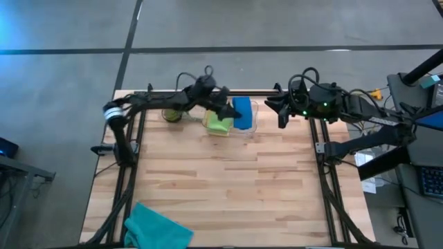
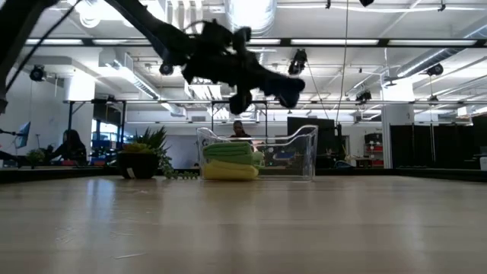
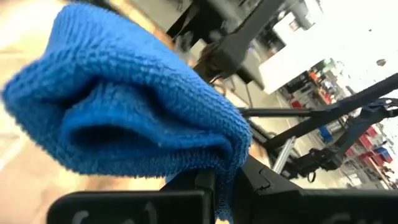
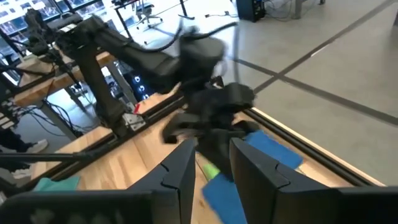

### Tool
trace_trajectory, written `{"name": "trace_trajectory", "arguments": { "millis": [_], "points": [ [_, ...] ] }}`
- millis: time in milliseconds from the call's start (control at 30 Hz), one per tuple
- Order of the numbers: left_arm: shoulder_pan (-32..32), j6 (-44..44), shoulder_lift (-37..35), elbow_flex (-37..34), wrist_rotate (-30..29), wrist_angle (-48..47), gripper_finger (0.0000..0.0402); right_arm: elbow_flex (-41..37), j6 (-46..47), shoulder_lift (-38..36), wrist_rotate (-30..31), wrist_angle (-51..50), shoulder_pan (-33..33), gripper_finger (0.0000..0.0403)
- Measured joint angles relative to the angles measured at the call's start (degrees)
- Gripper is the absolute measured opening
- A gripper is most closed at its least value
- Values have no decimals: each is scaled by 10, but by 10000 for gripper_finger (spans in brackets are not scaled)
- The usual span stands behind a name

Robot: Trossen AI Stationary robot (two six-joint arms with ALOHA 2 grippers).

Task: Fold microfiber towels
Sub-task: Put the blue microfiber towel into the transparent bin

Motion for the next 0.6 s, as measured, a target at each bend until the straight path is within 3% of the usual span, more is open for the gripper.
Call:
{"name": "trace_trajectory", "arguments": {
  "millis": [267,600],
  "points": [
    [28,29,111,130,69,-94,0,-16,-5,-26,0,0,0,93],
    [34,52,194,173,72,-125,0,-16,-11,-46,0,0,0,90]
  ]
}}
